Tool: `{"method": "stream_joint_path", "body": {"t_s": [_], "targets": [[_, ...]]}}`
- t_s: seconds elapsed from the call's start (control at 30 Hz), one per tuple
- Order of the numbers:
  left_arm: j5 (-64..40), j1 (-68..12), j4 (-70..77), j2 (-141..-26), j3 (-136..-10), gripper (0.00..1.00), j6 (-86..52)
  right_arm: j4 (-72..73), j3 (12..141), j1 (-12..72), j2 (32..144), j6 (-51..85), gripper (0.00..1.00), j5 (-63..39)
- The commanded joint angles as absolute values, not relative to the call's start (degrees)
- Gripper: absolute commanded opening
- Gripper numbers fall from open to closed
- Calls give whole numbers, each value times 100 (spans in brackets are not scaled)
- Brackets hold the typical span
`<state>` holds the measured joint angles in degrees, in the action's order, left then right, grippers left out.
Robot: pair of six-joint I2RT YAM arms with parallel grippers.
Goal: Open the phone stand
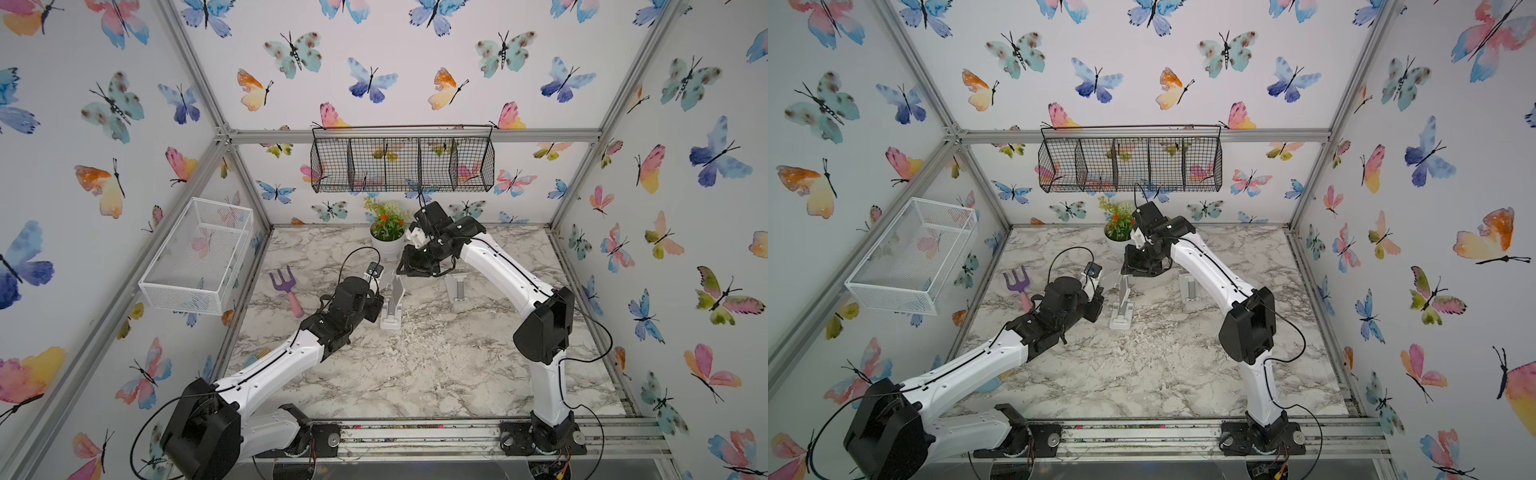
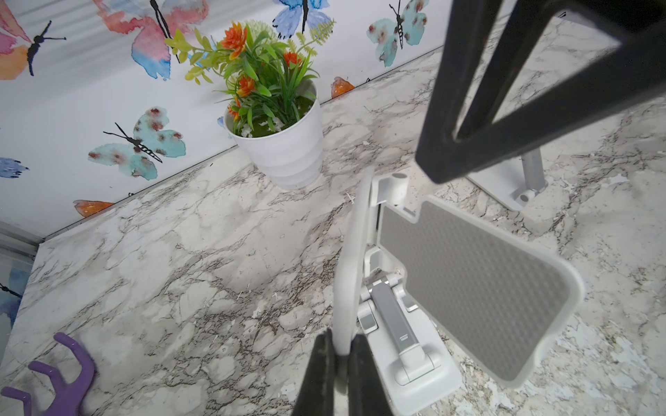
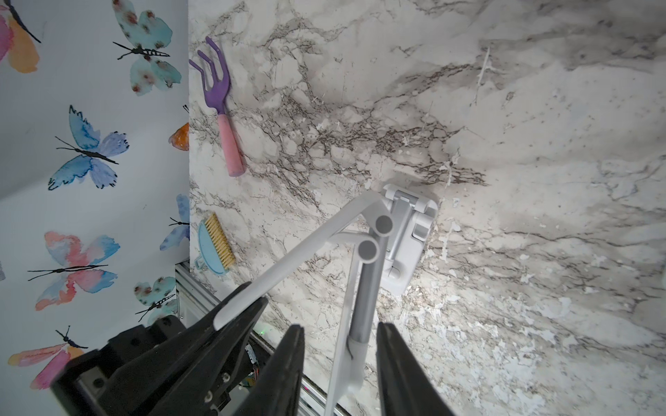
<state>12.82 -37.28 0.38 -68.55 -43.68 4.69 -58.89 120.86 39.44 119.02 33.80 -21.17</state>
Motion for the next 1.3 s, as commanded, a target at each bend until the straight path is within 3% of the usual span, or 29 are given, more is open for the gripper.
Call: {"method": "stream_joint_path", "body": {"t_s": [0.0, 0.3, 0.5, 0.8, 1.27], "targets": [[1316, -3795, 249, -6724, -4481, 0, 409, -5849, 11766, 4076, 11840, 3327, 37, -2230], [1292, -3849, 218, -6680, -4526, 0, 422, -5903, 12028, 4114, 12024, 3245, 23, -2198], [1324, -3876, 219, -6662, -4596, 0, 484, -5911, 11989, 4117, 12063, 3186, 1, -2276], [1792, -3735, 513, -6943, -4667, 0, 923, -5932, 11476, 4113, 11622, 2827, 0, -2318], [1146, -2271, 1169, -7479, -4750, 0, 927, -6360, 11257, 4315, 11059, 2096, 0, -2587]]}}
